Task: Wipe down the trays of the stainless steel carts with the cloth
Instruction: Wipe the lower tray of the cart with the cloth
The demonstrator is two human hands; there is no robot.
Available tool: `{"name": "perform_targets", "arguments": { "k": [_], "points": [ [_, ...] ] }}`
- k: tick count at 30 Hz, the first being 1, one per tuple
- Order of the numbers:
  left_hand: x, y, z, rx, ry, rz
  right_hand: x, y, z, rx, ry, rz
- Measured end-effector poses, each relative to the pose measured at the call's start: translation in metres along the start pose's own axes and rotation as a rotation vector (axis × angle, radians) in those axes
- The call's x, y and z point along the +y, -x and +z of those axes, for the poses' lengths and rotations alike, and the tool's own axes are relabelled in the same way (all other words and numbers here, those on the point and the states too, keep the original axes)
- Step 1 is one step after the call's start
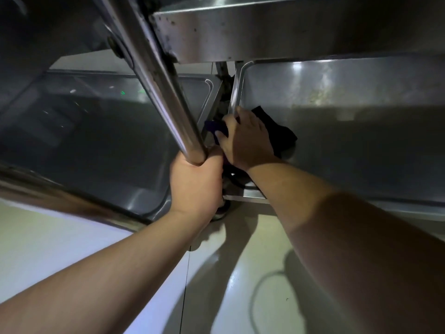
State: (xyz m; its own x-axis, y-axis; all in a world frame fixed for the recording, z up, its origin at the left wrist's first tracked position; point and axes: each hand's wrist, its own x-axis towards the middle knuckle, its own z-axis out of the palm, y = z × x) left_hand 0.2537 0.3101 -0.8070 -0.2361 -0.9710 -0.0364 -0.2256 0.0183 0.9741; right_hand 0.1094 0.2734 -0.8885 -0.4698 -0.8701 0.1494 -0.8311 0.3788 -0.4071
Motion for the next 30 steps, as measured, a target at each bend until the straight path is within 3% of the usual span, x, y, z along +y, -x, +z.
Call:
{"name": "perform_targets", "arguments": {
  "k": [7, 11, 14, 19, 22, 27, 30],
  "points": [
    [0.004, 0.003, -0.002, -0.023, -0.073, 0.032, 0.064, -0.008, -0.030, -0.109, 0.173, 0.082],
    [0.004, 0.003, -0.001, 0.006, -0.067, 0.032, 0.171, 0.027, -0.080, 0.005, 0.266, 0.312],
    [0.003, 0.003, 0.001, 0.028, -0.057, 0.044, 0.238, 0.068, -0.116, 0.070, 0.223, 0.603],
    [0.002, 0.004, 0.004, 0.057, -0.047, 0.053, 0.210, 0.073, -0.106, 0.142, 0.146, 0.809],
    [0.004, 0.004, 0.005, 0.055, -0.051, 0.050, 0.144, 0.035, -0.071, 0.033, 0.130, 0.677],
    [0.005, 0.003, 0.005, 0.031, -0.023, 0.056, 0.027, -0.032, -0.016, -0.207, 0.060, 0.227],
    [0.003, 0.000, 0.003, 0.023, -0.020, 0.062, -0.001, -0.029, -0.006, -0.232, 0.027, 0.134]
  ]
}}
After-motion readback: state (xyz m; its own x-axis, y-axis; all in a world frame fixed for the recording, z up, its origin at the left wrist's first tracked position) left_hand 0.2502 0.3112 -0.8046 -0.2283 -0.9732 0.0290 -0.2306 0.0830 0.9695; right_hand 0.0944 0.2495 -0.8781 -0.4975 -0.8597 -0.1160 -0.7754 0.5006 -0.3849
